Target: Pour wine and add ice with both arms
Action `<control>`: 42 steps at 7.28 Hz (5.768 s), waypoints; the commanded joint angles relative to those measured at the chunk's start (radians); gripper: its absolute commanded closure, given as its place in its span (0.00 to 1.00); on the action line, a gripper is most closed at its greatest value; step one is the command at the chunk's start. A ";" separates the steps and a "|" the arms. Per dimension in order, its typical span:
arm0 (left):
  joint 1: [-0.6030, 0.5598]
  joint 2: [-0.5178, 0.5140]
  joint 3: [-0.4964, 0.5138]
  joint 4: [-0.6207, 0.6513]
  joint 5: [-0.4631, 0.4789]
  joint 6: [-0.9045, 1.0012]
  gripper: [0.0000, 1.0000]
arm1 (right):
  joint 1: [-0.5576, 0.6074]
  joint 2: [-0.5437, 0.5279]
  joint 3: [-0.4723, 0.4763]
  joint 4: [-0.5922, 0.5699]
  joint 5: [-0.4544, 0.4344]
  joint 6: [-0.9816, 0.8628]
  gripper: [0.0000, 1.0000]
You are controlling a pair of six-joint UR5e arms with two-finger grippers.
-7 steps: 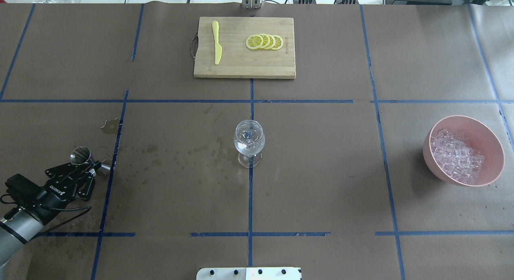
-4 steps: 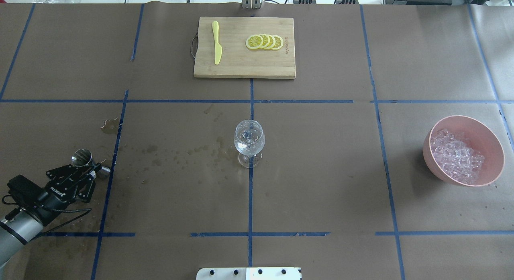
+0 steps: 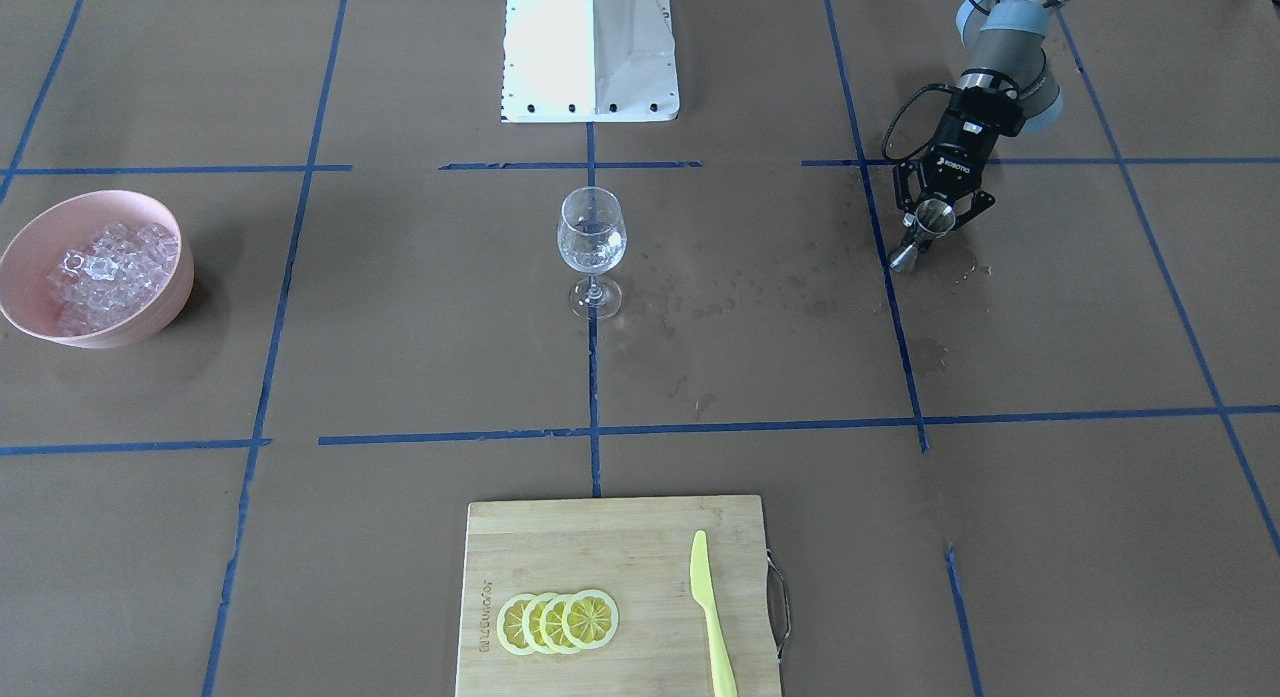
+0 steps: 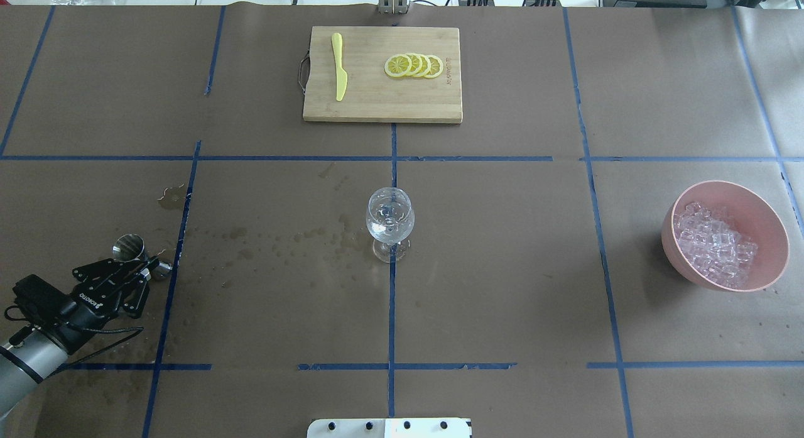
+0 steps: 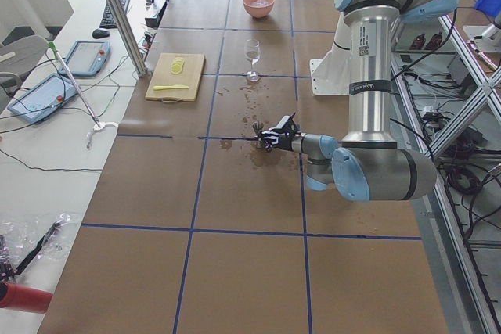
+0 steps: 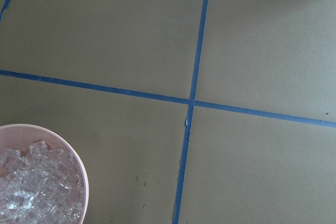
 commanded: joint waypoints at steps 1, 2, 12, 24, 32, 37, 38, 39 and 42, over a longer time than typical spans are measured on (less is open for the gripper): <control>0.002 0.000 0.001 0.000 0.000 0.000 1.00 | 0.000 0.000 0.000 0.000 0.000 0.000 0.00; 0.002 0.000 0.001 0.000 0.000 -0.002 1.00 | 0.000 0.000 0.002 0.000 0.000 0.000 0.00; 0.002 0.000 0.001 -0.005 0.002 -0.003 0.37 | 0.000 0.003 0.002 0.000 0.003 0.002 0.00; -0.483 -0.002 -0.185 0.137 -0.354 0.164 0.00 | 0.000 0.003 0.000 0.000 0.003 0.002 0.00; -1.257 -0.180 -0.223 1.243 -1.279 0.367 0.00 | 0.002 -0.014 0.000 0.000 0.005 -0.002 0.00; -1.432 -0.052 -0.211 1.553 -1.392 0.675 0.00 | 0.000 -0.015 0.000 -0.002 0.015 0.002 0.00; -1.449 -0.040 -0.211 1.666 -1.513 0.675 0.00 | 0.000 -0.015 0.000 0.000 0.032 0.003 0.00; -1.461 0.034 -0.229 1.675 -1.607 0.672 0.00 | 0.000 -0.015 0.005 0.000 0.069 0.003 0.00; -1.463 0.049 -0.240 1.678 -1.631 0.675 0.00 | -0.052 -0.014 0.087 -0.006 0.084 0.145 0.00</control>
